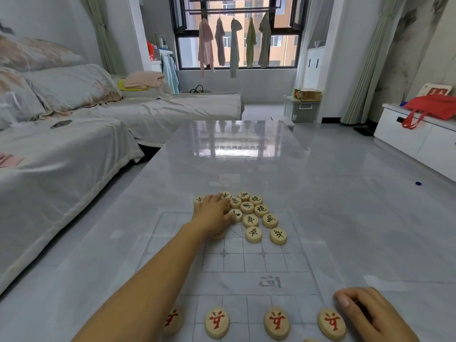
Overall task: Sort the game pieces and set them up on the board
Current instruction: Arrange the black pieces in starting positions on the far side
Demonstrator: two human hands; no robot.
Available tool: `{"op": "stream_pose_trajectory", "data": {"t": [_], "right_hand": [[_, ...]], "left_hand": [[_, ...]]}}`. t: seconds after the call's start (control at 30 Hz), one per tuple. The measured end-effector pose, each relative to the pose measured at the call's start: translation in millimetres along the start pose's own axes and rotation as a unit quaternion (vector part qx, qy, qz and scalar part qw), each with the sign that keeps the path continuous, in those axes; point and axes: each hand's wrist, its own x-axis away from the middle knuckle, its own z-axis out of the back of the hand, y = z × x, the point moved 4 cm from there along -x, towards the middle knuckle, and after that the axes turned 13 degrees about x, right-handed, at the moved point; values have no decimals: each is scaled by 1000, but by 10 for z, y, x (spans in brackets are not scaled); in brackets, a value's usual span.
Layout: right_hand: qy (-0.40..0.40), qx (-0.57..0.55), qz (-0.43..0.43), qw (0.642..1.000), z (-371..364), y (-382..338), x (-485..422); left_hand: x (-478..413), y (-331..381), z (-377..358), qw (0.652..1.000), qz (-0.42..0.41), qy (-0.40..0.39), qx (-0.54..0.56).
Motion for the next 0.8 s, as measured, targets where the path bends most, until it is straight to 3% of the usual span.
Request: {"op": "stream_pose_trajectory", "data": {"t": [0.13,0.23,0.3,0.43,0.6,0.8], "right_hand": [[102,15,27,994,-63,16,-20],[231,26,51,971,-128,-73,-10],[252,18,52,966,-153,-143,-9],[248,9,49,967,-145,-122,-22],[99,17,26,995,-49,35,-48],[57,56,-53,995,15,-11,5]], "left_hand": [[-276,53,-106,1000,-11,-19,0],[-435,253,-170,998,-35,-47,16],[-500,366,-242,995,-43,-83,17],[-469,420,-367,989,-53,-129,-51],[-115,370,-403,985,-78,-138,-64],[358,392,-507,986,-83,-130,-56]]}}
